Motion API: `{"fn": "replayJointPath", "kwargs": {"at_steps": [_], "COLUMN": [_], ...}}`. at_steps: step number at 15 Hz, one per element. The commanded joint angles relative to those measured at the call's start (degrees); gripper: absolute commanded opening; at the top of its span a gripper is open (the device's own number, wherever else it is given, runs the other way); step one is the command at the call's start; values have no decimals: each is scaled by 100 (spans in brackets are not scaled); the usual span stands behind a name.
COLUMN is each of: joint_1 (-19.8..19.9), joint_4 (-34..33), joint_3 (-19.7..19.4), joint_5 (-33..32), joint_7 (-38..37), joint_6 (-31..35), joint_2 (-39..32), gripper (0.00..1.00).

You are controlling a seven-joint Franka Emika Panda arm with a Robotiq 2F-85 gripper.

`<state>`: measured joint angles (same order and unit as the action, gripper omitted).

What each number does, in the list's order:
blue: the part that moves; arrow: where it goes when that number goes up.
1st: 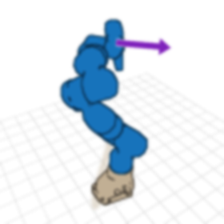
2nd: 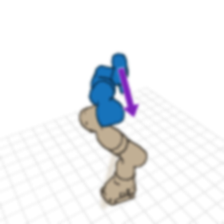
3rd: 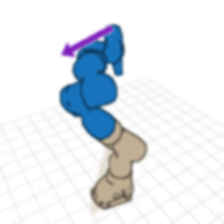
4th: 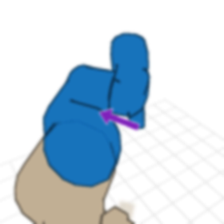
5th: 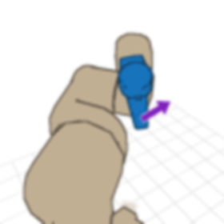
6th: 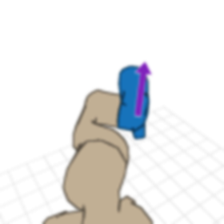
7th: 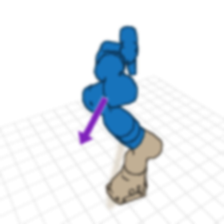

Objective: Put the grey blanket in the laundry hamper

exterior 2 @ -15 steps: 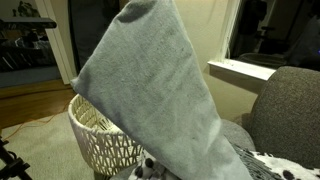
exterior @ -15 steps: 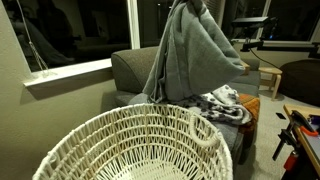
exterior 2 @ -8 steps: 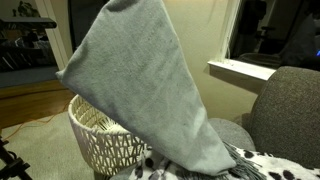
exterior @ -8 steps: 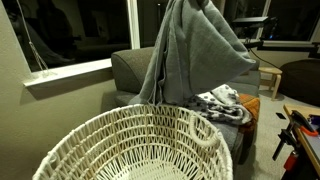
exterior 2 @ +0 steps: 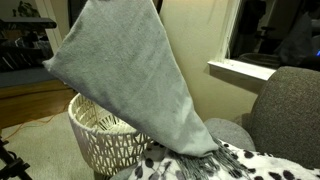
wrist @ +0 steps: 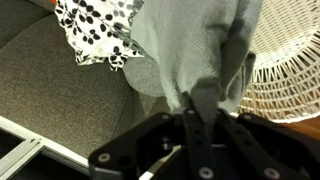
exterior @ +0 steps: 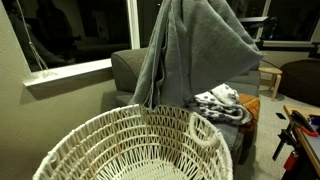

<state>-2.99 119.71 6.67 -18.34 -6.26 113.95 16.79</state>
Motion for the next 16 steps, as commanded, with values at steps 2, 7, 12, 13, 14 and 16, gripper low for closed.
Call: {"fn": "replayJointPath", "kwargs": {"at_steps": [2, 7, 12, 13, 14, 16], "joint_1": [-157, -320, -477, -502, -521, -554], "joint_4": [-230, -377, -525, -558, -589, -659], "joint_3": [87, 184, 172, 167, 166, 167], "joint_5": [157, 238, 544, 618, 675, 784], "joint_7": [343, 533, 1057, 1178, 1269, 1433], "joint_6": [-378, -515, -560, -583, -609, -688], "joint_2": [127, 114, 110, 112, 115, 105], "gripper": [1, 1, 1, 1, 1, 1]}}
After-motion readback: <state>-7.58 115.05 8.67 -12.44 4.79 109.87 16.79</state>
